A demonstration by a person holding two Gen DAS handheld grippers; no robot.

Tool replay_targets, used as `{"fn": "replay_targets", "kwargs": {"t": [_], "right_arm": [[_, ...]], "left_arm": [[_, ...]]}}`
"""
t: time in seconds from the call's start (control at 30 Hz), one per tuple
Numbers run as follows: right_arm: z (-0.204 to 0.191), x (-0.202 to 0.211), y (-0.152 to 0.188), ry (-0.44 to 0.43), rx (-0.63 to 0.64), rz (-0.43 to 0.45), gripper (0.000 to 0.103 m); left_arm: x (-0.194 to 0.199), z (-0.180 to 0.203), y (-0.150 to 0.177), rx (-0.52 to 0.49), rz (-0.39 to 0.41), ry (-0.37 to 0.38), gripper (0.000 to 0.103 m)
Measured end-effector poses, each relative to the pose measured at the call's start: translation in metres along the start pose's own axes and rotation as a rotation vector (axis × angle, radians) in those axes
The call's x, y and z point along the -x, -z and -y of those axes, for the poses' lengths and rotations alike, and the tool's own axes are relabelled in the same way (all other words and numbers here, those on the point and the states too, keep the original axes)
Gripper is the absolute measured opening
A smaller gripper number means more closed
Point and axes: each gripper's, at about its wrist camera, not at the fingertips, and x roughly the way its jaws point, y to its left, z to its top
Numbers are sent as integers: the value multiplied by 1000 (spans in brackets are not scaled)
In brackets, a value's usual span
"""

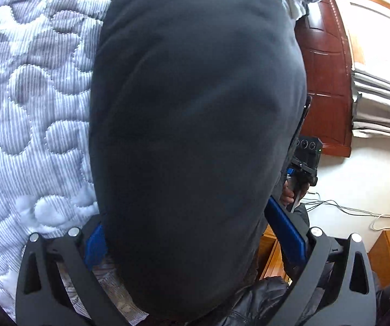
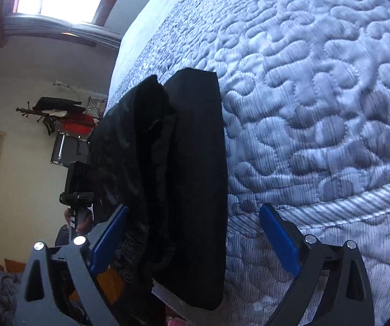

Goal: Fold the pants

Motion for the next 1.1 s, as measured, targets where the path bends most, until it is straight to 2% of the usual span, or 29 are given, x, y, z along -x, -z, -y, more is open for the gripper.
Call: {"fn": "replay_targets", "kwargs": {"t": [0.23,0.37,0.47,0.53,0.57,0.63,0.67,0.73,0.8,0.87,0.93,0.97,1.1], "right_arm": [[12,-7,1,-104,-16,-43,100],[7,-9,2,-227,3,-97,100],[-3,-23,4,-132,48,-122,100],[-11,-28,5,-137,85,-117,100],[-12,-30,6,-137,89,-117,100],[-15,-32,6,-119,82,-103,98],[-15,-30,6,-118,79,-94,96],[-15,-25,7,-117,72,-76,82],[-15,-21,10,-118,73,-66,75],[-18,-16,12,-106,76,-56,70],[-23,-17,15,-89,90,-47,63],[-27,-18,16,-82,99,-43,60],[-51,-16,19,-56,151,-23,49]], "left_arm": [[-14,5,-7,40,-29,-17,100],[-20,17,-5,59,-27,-42,100],[-25,25,-5,66,-12,-61,100],[-25,27,-4,67,-6,-59,100],[-26,29,-4,68,-5,-49,100],[-28,30,-1,63,-23,18,100],[-32,30,1,60,-42,82,100],[-34,26,3,74,-28,133,100],[-40,21,2,117,2,133,94],[-43,19,1,145,20,135,92],[-44,22,3,141,40,113,83],[-42,22,5,132,52,109,74],[-39,25,8,104,71,147,48]]}}
